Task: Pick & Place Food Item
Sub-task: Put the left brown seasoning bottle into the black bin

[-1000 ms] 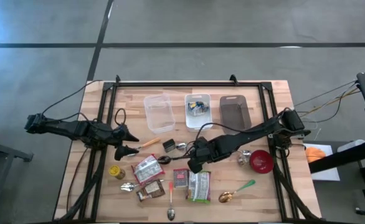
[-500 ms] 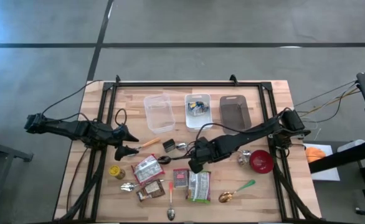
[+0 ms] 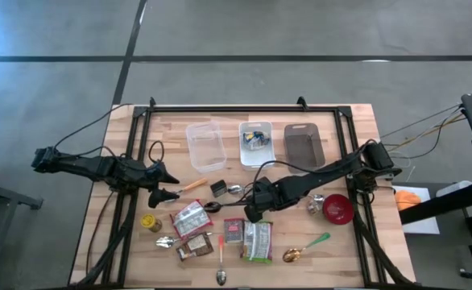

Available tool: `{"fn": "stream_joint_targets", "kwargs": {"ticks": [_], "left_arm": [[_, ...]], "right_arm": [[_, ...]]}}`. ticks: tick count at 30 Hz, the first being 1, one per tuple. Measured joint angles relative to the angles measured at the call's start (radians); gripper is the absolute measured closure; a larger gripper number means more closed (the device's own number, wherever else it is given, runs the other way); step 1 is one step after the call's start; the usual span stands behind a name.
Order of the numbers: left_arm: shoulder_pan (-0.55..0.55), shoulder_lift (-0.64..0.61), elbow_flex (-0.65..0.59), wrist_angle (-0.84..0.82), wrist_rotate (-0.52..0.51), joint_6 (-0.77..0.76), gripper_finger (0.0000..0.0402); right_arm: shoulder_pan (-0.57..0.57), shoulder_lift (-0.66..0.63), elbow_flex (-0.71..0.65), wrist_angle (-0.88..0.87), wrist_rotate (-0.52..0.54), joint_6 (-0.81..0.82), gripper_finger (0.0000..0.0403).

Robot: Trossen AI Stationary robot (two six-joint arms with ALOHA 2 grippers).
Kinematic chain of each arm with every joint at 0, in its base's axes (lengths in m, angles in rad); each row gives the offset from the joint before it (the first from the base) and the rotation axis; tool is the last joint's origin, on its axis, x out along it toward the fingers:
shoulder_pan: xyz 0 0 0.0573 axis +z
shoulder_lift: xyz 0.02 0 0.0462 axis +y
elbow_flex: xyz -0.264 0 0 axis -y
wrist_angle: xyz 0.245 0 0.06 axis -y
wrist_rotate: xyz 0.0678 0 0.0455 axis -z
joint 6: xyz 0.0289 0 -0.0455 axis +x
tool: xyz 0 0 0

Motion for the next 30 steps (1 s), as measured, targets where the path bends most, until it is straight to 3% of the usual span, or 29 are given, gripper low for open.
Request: {"fn": "stream_joint_targets", "kwargs": {"ticks": [13, 30], "left_arm": [[0.000, 0.000, 0.000, 0.000, 0.000, 0.001, 0.0039], [0.000, 0.000, 0.000, 0.000, 0.000, 0.000, 0.0039]], "right_arm": [[0.000, 0.000, 0.000, 0.010, 0.002, -0.272, 0.0024], [0.000, 0.000, 0.000, 0.072, -0.003, -0.177, 0.0024]]}}
